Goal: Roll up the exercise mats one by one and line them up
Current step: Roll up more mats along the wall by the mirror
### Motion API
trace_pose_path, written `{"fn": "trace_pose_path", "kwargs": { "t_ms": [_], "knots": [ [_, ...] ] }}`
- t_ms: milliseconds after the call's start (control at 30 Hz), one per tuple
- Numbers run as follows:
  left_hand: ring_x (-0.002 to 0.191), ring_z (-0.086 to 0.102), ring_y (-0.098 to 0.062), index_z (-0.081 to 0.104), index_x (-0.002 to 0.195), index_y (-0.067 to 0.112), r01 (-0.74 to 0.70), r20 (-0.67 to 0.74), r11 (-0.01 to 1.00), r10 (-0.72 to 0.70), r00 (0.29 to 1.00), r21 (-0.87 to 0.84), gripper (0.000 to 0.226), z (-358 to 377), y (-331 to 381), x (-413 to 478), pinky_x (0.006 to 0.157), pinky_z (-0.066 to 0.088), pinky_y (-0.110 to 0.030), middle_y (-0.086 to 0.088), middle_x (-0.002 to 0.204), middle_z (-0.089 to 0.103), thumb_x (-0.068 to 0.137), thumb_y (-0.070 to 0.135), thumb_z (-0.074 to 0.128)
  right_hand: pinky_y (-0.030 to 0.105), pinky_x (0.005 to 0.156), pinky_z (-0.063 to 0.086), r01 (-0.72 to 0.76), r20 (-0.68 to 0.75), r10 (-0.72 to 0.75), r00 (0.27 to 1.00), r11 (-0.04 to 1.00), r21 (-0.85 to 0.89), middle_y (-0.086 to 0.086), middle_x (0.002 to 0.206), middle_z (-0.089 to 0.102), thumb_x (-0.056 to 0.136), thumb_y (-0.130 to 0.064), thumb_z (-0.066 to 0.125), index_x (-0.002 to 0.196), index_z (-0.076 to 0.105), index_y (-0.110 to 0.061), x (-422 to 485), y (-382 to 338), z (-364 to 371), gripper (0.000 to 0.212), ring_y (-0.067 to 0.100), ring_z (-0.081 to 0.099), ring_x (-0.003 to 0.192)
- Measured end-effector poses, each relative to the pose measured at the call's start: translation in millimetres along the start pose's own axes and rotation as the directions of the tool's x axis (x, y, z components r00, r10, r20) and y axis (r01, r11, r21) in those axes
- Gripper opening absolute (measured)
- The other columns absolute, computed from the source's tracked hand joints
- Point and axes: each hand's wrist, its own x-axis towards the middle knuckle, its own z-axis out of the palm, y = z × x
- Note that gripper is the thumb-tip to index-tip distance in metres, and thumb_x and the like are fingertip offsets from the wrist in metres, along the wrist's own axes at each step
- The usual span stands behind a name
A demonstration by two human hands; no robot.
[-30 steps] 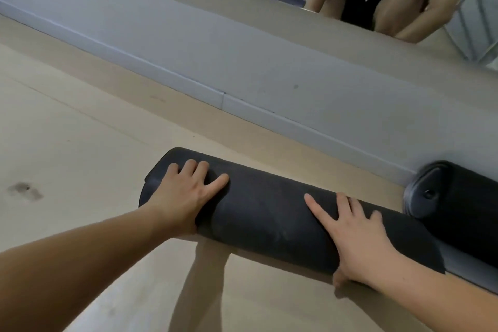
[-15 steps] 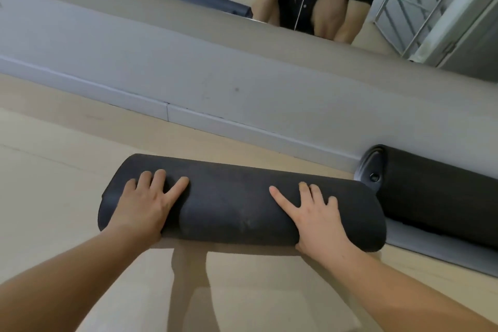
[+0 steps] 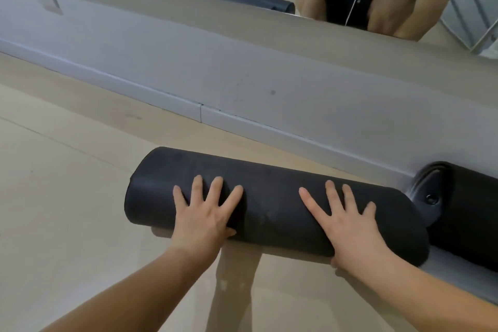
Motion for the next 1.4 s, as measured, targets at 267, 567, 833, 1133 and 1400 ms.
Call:
{"fn": "trace_pose_path", "kwargs": {
  "t_ms": [267,567,833,1133,1400],
  "knots": [
    [0.152,0.016,-0.040,0.001,0.159,0.043,0.078,-0.037,0.990,-0.083,0.996,-0.118,0.090,-14.4,46.9,80.0,0.122,0.033,-0.054,-0.009,0.167,0.006,0.101,0.043,0.069,0.066,0.112,0.032,-0.089,-0.162,0.089,0.983,0.996,0.009,0.021,0.171,-0.006,0.084,-0.051,0.079,0.142,-0.052,-0.037,60.9,38.3,23.9,0.144,0.049,0.007,0.155],
    [0.156,-0.033,-0.039,-0.011,0.163,0.052,0.064,0.166,0.945,-0.010,0.986,-0.320,0.092,-19.0,102.3,141.1,0.127,0.024,-0.054,-0.001,0.172,-0.033,0.098,0.074,0.050,0.062,0.120,0.028,-0.006,-0.087,0.022,0.996,0.984,0.178,0.008,0.174,-0.001,0.075,-0.083,0.067,0.153,-0.030,-0.053,104.0,123.5,15.4,0.128,0.037,0.005,0.159],
    [0.161,-0.019,-0.041,-0.021,0.162,0.048,0.142,0.069,0.969,-0.131,0.989,-0.202,0.093,-4.4,124.8,138.0,0.125,0.032,-0.048,-0.008,0.173,-0.030,0.101,0.072,0.045,0.069,0.118,0.023,-0.013,-0.252,0.057,0.966,0.984,0.176,0.014,0.173,-0.002,0.090,-0.080,0.050,0.148,-0.036,-0.055,102.0,128.4,43.8,0.107,0.044,0.005,0.158],
    [0.164,-0.004,-0.029,0.006,0.167,0.047,0.127,0.266,0.882,-0.002,0.964,-0.454,0.089,-47.4,92.7,130.9,0.131,0.017,-0.048,0.006,0.177,-0.016,0.098,0.065,0.060,0.072,0.119,0.016,-0.076,-0.176,0.119,0.977,0.970,0.230,0.013,0.173,-0.007,0.089,-0.077,0.055,0.147,-0.036,-0.056,99.8,126.6,38.7,0.110,0.042,-0.003,0.159],
    [0.159,0.029,-0.021,0.004,0.169,0.039,0.182,0.260,0.831,-0.047,0.965,-0.525,0.089,-58.5,52.8,40.7,0.124,0.032,-0.037,0.008,0.178,0.000,0.102,0.054,0.062,0.063,0.126,0.010,0.038,-0.172,0.009,0.985,0.962,0.270,0.012,0.174,0.000,0.103,-0.054,0.052,0.165,-0.001,-0.037,59.3,58.5,-13.3,0.083,0.035,-0.004,0.160]
  ]
}}
